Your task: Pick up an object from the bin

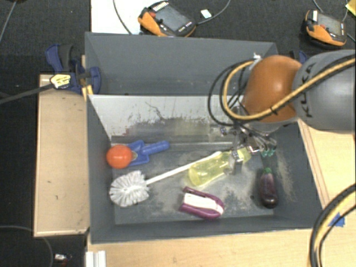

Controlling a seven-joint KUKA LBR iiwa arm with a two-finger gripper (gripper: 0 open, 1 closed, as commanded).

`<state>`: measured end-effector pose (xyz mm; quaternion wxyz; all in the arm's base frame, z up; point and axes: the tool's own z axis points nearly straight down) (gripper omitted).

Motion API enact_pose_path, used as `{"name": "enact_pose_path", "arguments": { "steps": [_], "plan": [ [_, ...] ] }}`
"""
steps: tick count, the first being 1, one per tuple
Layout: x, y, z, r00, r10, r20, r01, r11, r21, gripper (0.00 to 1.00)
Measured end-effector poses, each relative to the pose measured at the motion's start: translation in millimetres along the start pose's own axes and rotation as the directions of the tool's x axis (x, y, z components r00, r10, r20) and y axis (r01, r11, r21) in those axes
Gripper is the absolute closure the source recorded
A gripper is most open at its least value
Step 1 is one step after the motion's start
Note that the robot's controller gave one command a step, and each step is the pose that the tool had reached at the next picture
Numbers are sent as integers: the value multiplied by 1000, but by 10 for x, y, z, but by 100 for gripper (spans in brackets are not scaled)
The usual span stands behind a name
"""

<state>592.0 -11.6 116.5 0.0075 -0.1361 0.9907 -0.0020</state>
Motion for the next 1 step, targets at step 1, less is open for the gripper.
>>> {"name": "enact_pose_path", "arguments": {
  "steps": [1],
  "plan": [
    [293,451,154,999,-39,-10,39,999,-7,0]
  ]
}}
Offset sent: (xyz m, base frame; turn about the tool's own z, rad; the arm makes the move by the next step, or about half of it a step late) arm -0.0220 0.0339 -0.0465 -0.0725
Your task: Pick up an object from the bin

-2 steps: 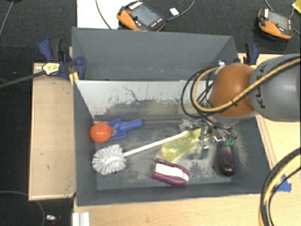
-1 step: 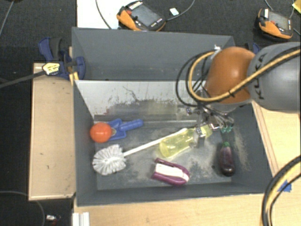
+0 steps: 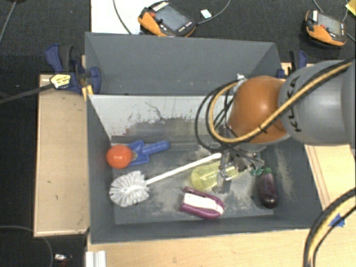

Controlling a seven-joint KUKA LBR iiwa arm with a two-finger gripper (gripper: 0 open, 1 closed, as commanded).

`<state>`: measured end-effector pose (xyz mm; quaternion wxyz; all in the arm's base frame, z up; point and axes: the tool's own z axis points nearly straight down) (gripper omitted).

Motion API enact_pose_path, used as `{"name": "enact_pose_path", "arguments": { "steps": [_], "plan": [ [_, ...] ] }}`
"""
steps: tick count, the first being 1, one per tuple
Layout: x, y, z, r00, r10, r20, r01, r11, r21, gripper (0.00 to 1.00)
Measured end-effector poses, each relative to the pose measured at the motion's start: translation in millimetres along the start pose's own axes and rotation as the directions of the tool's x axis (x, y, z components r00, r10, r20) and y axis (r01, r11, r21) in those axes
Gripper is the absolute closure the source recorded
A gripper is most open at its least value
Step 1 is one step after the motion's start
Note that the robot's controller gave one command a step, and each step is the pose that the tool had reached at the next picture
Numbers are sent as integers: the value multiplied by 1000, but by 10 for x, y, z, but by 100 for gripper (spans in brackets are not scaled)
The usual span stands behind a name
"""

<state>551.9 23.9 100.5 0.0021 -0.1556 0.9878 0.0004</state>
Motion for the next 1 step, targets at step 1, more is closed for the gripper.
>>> {"name": "enact_pose_path", "arguments": {
  "steps": [1],
  "plan": [
    [-172,-71,299,999,-31,11,31,999,8,0]
  ]
}}
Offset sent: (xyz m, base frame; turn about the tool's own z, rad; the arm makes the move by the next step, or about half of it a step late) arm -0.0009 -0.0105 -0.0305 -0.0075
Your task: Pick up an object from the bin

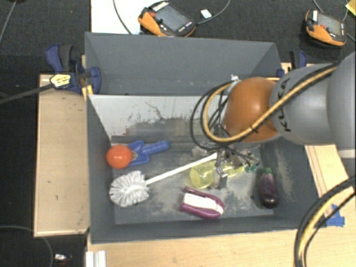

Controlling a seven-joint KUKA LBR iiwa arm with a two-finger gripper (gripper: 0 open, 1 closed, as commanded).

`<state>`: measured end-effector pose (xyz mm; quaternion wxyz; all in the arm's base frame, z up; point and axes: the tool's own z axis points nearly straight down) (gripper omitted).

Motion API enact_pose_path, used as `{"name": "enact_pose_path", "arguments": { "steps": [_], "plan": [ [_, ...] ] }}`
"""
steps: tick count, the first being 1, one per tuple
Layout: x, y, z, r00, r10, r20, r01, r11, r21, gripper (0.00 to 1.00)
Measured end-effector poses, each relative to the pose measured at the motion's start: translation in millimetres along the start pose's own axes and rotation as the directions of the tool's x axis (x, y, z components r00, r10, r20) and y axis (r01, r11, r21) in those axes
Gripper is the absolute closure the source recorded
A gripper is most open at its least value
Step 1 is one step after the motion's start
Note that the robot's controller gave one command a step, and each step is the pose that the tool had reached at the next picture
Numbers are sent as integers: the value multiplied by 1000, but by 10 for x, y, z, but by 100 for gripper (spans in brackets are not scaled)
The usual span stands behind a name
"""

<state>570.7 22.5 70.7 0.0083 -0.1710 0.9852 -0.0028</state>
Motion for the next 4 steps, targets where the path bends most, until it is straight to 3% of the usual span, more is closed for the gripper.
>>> {"name": "enact_pose_path", "arguments": {
  "steps": [1,3,4],
  "plan": [
    [200,-22,-12,1000,22,-1,-22,1000,-4,100],
    [212,-18,-97,1000,21,-4,-21,1000,-6,100],
    [221,-15,-375,1000,21,-10,-21,1000,-7,100]
  ]
}}
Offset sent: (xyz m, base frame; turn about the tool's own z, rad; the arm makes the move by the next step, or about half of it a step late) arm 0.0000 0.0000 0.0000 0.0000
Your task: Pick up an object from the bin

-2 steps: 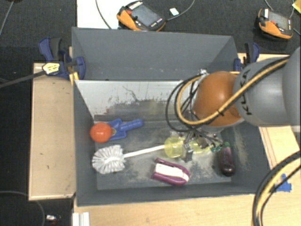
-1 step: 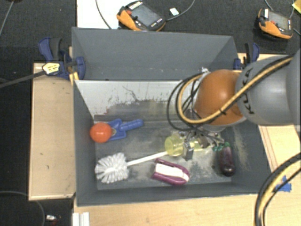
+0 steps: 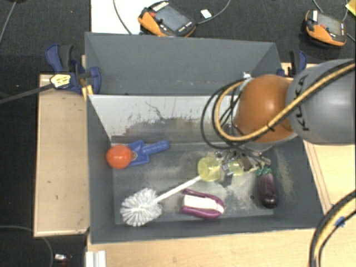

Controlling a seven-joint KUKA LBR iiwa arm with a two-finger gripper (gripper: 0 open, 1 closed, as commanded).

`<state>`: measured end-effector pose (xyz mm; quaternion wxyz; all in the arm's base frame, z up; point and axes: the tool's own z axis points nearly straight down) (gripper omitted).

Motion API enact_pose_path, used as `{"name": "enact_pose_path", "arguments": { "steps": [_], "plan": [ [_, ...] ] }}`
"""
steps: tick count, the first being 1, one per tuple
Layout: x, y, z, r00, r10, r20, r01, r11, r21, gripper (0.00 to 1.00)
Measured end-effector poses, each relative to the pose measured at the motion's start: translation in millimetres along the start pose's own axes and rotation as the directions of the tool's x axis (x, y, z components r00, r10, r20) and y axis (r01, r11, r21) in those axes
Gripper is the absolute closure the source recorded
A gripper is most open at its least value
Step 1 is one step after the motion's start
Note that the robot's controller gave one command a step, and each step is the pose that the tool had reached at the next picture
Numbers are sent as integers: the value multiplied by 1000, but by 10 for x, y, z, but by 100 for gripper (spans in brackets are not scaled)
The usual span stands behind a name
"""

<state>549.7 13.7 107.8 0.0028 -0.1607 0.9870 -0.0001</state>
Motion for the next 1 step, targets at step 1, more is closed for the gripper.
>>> {"name": "enact_pose_path", "arguments": {
  "steps": [1],
  "plan": [
    [-18,-4,-437,1000,2,5,-2,1000,1,100]
  ]
}}
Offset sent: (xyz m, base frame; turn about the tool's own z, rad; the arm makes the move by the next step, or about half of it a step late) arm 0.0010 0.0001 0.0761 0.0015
